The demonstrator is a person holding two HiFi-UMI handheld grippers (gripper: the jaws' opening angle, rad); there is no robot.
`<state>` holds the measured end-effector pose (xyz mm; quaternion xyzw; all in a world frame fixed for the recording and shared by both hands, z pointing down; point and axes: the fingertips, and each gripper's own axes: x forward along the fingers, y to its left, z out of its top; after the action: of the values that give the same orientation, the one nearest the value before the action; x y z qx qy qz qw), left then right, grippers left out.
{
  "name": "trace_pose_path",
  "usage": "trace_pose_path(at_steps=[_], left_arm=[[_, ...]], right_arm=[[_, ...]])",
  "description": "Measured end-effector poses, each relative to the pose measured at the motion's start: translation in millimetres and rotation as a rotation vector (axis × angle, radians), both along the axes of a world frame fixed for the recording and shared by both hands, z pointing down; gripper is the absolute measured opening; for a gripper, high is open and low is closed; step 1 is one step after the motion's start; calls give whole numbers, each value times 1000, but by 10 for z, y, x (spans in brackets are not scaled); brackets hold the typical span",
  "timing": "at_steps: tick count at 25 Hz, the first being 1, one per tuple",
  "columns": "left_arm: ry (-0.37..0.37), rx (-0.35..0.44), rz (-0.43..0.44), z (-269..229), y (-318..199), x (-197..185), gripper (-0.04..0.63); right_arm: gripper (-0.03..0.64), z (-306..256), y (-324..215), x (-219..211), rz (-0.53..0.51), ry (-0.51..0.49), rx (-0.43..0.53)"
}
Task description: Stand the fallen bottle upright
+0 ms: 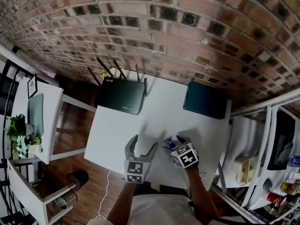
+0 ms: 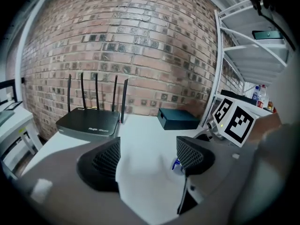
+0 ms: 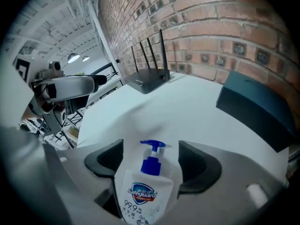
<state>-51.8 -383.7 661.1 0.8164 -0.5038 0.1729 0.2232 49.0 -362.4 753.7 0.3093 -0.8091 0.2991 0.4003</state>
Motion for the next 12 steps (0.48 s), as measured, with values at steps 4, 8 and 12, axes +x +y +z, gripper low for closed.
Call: trace_pose_path(at_steps=[4,8,12], left_arm=[[2,-21,-18,85,-6,-101,394],[5,-38,-33,144,-6,-194,393],[5,-53,-44,190,38,-227,393]], right_arm=[[273,98,11,-51,-28,30,-23],[161,125,-45,-23,5,77,-11],[143,229,-68,12,22,89,-35]])
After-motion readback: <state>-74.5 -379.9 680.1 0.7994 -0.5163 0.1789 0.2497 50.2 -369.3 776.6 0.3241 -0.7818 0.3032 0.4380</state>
